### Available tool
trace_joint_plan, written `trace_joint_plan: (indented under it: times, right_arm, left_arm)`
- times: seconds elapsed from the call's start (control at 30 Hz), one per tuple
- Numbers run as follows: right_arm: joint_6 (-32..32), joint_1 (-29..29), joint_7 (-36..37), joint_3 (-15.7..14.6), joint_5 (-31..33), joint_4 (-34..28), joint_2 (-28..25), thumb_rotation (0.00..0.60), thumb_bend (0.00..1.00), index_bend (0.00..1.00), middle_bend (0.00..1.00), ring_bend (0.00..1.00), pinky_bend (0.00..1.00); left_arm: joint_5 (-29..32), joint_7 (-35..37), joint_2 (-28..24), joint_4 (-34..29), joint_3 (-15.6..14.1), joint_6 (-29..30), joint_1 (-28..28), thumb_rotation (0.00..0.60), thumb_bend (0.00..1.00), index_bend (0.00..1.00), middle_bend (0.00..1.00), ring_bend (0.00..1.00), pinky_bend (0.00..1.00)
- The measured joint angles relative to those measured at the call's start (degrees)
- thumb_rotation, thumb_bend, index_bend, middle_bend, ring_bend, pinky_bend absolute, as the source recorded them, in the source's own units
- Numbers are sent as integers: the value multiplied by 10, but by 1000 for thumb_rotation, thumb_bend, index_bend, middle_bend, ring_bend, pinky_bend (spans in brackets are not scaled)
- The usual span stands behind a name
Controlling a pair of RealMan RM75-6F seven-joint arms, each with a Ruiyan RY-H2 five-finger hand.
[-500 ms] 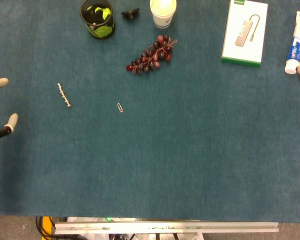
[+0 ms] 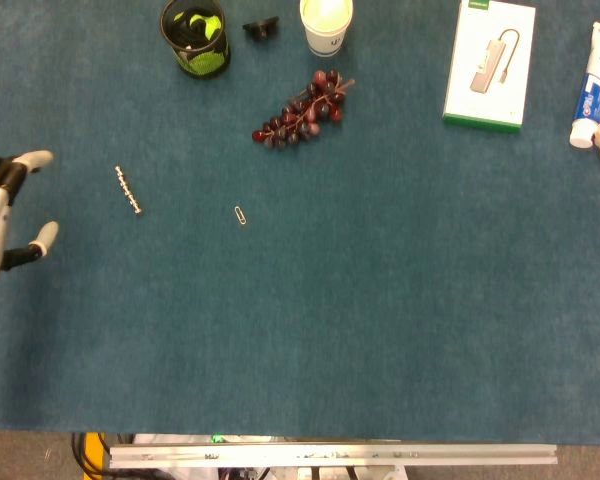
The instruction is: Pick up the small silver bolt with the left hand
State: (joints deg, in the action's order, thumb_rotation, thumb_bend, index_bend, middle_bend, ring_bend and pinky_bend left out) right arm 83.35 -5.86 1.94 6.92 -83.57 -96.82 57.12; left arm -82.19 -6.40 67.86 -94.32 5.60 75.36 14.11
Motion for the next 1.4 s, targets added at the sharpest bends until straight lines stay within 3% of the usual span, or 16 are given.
trace_joint_plan:
  times: [0.17, 0.33, 0.53, 0.63, 1.0, 1.4]
  right_arm:
    - [-5, -10, -24, 7, 1, -17, -9, 600, 267, 440, 539, 519, 477]
    - [-13, -17, -43, 10, 11, -28, -12, 600, 267, 440, 539, 519, 479]
    - [-16, -19, -56, 10, 23, -34, -9, 600, 268, 440, 539, 520, 481]
    - [-15, -17, -58, 10, 28, -34, -9, 600, 268, 440, 539, 519, 481]
    - [-14, -11, -52, 5, 38, -25, -2, 600, 267, 440, 539, 520, 481]
    - [-15, -8, -41, 2, 43, -11, 6, 600, 268, 440, 539, 520, 481]
  left_arm:
    - [-10, -6, -13, 26, -1, -73, 45, 600, 258, 196, 400, 380, 409]
    - [-10, -9, -20, 50, -1, -160, 101, 600, 275, 165, 600, 521, 508]
    - [6, -29, -13, 94, 3, -263, 175, 600, 480, 169, 867, 783, 626]
    - [20, -39, -4, 115, 3, -297, 198, 600, 549, 201, 931, 843, 627]
    - [105, -139, 29, 150, -15, -359, 235, 600, 580, 278, 971, 879, 627]
    - [168, -181, 59, 163, -30, -363, 253, 600, 580, 254, 990, 897, 639]
